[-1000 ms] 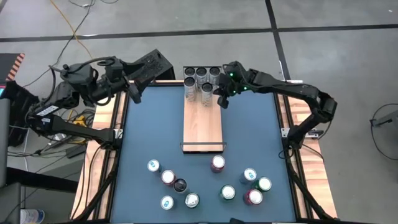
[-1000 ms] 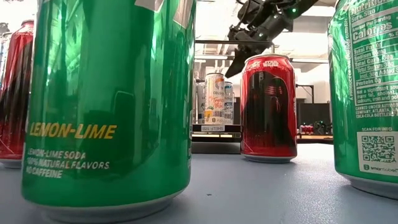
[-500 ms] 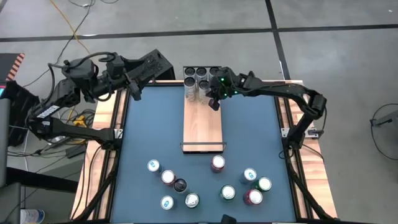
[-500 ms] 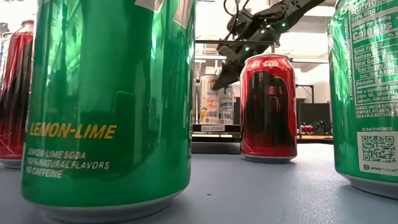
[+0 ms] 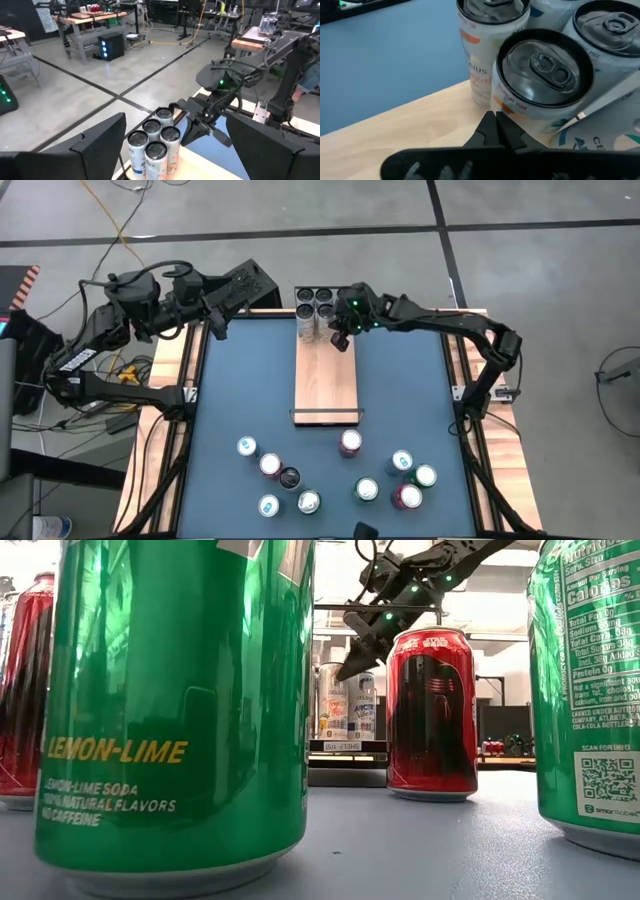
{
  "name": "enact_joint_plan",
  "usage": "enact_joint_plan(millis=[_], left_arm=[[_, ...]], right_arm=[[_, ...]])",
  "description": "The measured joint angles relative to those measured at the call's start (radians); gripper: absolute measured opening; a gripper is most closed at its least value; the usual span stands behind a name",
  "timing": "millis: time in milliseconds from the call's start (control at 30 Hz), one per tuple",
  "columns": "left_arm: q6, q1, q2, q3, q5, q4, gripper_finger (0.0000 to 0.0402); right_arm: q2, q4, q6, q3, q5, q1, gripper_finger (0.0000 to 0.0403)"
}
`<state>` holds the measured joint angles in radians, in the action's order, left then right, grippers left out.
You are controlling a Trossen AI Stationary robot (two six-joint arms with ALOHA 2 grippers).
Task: Place canned beverage on shelf
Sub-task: Put the right white yellow soda can on the shelf aligned with the other white yellow soda can, then put the white yellow soda can on the shelf aligned with the other white yellow soda cans
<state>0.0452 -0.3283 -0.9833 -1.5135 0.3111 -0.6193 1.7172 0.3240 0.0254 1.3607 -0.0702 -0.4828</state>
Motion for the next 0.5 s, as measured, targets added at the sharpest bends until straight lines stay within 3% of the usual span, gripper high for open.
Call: enact_joint_plan(millis=[133,267,500], left_arm=[[0.000,0.000,0.000,0.000,-0.008,-0.002,0.0332],[0.000,0.000,-0.013,0.000,-0.082,-0.002,0.0332],[-0.045,-0.020,-0.076,0.000,-0.093,-0.021,0.0332]], right_arm=[[-0.003,0.100,0.001,0.059,-0.002,0.020,0.0000],[-0.036,0.233,0.044,0.147,-0.002,0.052,0.0000],[-0.097,0.429,0.049,0.241,0.126,0.074,0.0000]])
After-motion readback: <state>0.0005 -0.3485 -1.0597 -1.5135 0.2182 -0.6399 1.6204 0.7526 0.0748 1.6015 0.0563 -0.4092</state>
